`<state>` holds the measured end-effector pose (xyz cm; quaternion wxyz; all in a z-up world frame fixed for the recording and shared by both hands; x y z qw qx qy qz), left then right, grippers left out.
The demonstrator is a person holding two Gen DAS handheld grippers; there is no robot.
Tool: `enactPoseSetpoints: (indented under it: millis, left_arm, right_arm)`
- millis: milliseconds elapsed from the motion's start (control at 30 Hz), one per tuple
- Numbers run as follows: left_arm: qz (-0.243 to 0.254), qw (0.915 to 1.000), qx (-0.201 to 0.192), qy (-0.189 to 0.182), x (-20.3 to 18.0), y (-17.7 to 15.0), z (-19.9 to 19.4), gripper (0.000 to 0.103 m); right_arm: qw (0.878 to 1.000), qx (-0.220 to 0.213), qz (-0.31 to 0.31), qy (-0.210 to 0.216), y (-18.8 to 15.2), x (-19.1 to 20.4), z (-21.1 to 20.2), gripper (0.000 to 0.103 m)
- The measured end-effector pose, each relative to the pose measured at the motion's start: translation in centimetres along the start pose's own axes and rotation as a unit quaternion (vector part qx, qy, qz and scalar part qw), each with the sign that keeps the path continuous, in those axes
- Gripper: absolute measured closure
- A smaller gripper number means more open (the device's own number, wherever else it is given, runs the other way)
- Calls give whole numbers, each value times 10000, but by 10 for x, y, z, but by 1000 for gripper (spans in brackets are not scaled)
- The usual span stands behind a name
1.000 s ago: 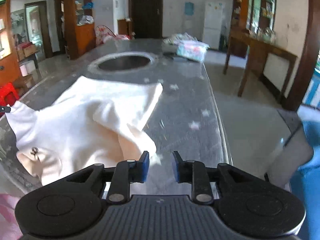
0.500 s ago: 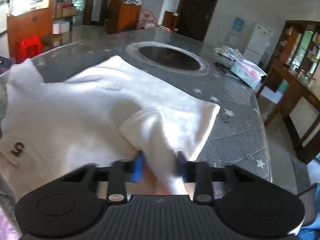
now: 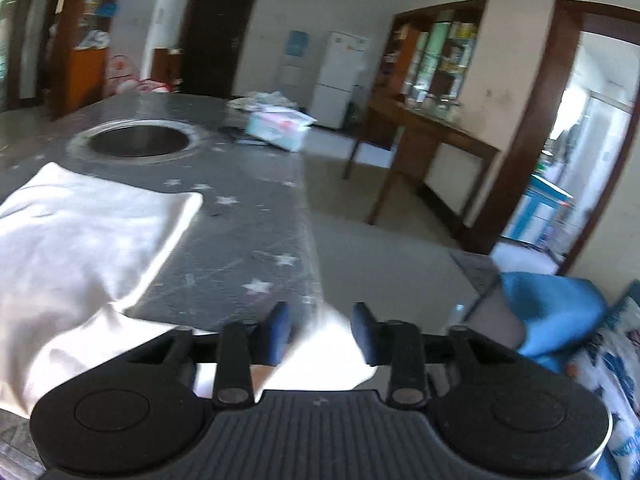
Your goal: Fold clothes
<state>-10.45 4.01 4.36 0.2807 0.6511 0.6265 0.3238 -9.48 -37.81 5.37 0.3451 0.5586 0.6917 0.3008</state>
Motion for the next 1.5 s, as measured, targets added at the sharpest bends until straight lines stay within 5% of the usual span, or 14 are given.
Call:
enactPoseSetpoints:
  millis: [233, 433, 700, 900, 1133, 1500]
  left_arm:
    - [710, 9955, -7, -630, -49, -11, 0, 59]
    - [1287, 9865, -33, -1011, -80, -28, -7, 59]
    - [1502, 9813, -37, -1203, -78, -41, -17, 56]
    - [1062, 9879, -183, -1118, -53, 1, -7, 55]
    - [143, 9945, 0, -1040, -26, 54, 49, 57]
    - [-135, 9919, 574, -1123, -5, 51, 106, 81]
  right_arm:
    - [9904, 77, -389, 1321, -1, 43, -4, 46]
    - [9583, 185, -1410, 2477, -4, 108, -1, 34]
    - [9223, 481, -2274, 3088, -17, 154, 0, 29]
    - [9301, 507, -1533, 3298, 7, 129, 11, 29]
    - [9443, 463, -536, 3213, 47, 91, 56, 30]
    - [9388, 730, -109, 3366, 67, 90, 132, 31]
Point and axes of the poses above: each gripper's, at about its wrist camera, not at the fingertips, and z roughly the way its jaws point, x to its left, y to its top, the point moved 1 cm from there along z, roughly the way its jaws point, and after that the axes turned 11 degrees about y, right-handed, at the moved point
